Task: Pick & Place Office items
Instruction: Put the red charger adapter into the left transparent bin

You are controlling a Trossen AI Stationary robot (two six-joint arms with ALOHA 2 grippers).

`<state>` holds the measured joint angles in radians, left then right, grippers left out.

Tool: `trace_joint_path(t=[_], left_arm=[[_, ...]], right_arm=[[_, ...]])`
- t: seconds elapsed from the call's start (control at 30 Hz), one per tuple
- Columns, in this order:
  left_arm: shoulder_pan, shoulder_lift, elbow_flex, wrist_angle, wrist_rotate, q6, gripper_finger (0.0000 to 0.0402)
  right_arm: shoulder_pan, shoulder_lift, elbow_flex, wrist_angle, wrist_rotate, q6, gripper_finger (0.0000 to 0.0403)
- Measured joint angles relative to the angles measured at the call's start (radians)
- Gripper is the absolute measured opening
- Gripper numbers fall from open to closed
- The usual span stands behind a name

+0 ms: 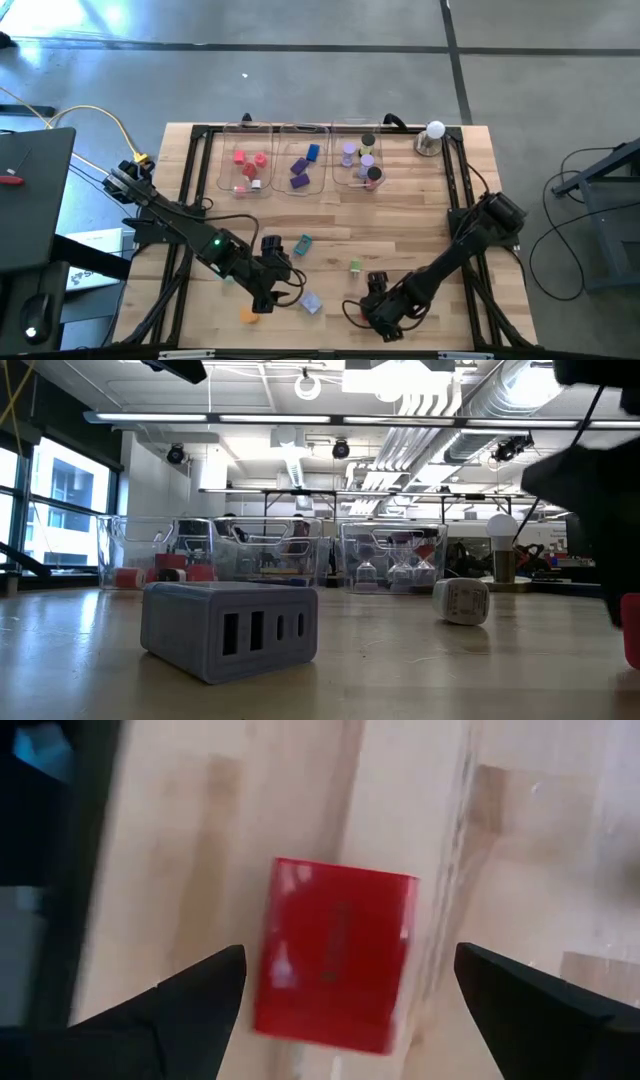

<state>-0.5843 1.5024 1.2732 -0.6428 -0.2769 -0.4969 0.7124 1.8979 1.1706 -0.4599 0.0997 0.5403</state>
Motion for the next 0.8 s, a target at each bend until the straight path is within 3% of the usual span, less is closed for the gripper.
trace_joint_path(t=[0.4,0.53,0.73,0.8], left_arm=[[-0.007,0.000,0.000,0.027,-0.003,-0.002,0.0332],[-0.008,0.000,0.000,0.030,-0.003,-0.016,0.0332],[-0.008,0.000,0.000,0.020,-0.012,0.041,0.0332],[-0.008,0.000,0.000,0.020,-0.034,0.073,0.0332]], right_arm=[[-0.011,0.076,0.004,0.025,0.054,0.008,0.0336],[-0.013,0.074,0.002,0.028,0.072,0.013,0.0296],[-0.014,0.076,0.002,0.031,0.112,-0.031,0.0198],[-0.013,0.077,0.002,0.030,0.136,-0.042,0.0195]])
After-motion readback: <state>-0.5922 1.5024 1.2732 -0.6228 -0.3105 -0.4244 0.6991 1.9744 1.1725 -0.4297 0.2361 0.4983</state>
